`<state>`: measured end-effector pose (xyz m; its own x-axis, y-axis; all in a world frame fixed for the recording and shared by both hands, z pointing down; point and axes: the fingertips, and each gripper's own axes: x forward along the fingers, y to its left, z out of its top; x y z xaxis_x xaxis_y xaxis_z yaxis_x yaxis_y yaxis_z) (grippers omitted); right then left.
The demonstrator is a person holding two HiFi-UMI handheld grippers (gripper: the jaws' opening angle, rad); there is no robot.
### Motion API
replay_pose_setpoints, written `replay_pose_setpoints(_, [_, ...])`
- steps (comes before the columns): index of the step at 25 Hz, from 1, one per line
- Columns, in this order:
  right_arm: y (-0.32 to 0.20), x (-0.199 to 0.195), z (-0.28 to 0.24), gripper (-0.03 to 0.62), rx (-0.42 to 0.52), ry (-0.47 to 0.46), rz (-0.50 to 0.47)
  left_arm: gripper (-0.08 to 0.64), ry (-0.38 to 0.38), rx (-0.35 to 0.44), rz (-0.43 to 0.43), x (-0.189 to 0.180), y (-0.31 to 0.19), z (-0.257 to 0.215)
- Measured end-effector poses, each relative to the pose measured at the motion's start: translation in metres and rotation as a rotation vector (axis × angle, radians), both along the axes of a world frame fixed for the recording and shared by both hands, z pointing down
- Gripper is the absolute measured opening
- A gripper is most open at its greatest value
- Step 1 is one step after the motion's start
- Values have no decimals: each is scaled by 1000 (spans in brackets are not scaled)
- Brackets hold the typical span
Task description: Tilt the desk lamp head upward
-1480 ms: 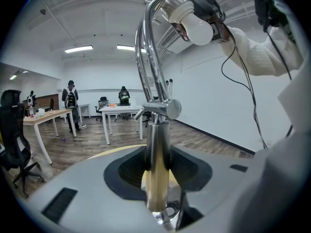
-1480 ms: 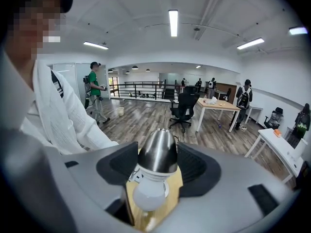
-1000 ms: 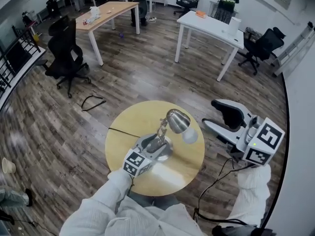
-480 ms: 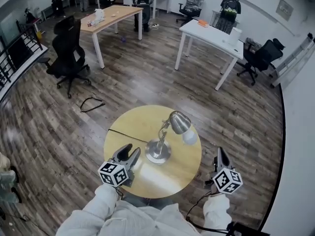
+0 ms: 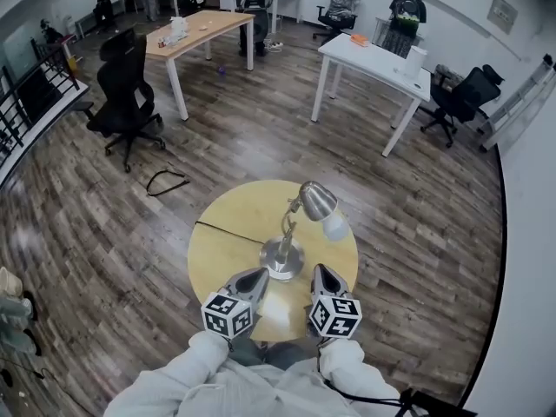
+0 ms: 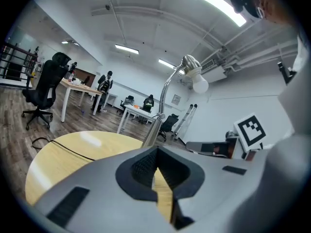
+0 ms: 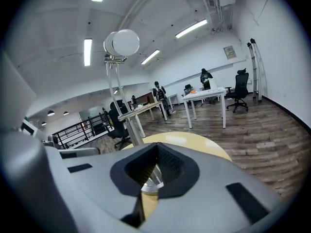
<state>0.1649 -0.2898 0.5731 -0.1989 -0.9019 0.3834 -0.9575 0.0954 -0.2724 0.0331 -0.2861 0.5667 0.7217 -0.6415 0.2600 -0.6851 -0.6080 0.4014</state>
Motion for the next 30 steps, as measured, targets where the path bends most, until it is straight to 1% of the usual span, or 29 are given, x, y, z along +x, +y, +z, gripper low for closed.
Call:
replay_pose_setpoints(2, [6, 3, -12, 14, 15, 30, 10, 2, 16, 4, -15, 0, 8, -13])
replay_pose_setpoints(3, [10, 4, -17, 14, 25, 50, 16, 2, 27, 18, -31, -1, 13, -22])
replay_pose_setpoints(5, [19, 6, -27, 14, 51, 100, 28, 2, 39, 72, -66, -2, 19, -44])
replay_pose_setpoints(7, [25, 6, -30, 14, 66, 140, 37, 2, 49, 123, -82, -2, 23, -63])
replay_pose_setpoints(10, [41, 2, -23, 12, 41, 137, 44, 2, 67, 155, -63, -2, 36, -82])
replay_pose_setpoints(13, [61, -3, -24, 12, 23, 139, 51, 2, 65, 177, -40, -7, 50, -92])
replay_pose_setpoints(17, [96, -23, -21, 14, 10, 170, 40, 2, 75, 169, -10, -23, 82, -86])
replay_pose_setpoints(19, [116, -34, -21, 14, 16, 182, 50, 2, 57, 159, 11, -33, 101, -81])
replay_pose_setpoints(23, [157, -59, -16, 14, -1, 155, 69, 2, 24, 101, 94, -46, 138, -67])
replay_pose_setpoints(25, [177, -69, -15, 14, -7, 151, 73, 2, 16, 92, 117, -52, 155, -64])
replay_pose_setpoints(30, [215, -75, -28, 12, 28, 157, 108, 2, -9, 94, 149, -53, 193, -63])
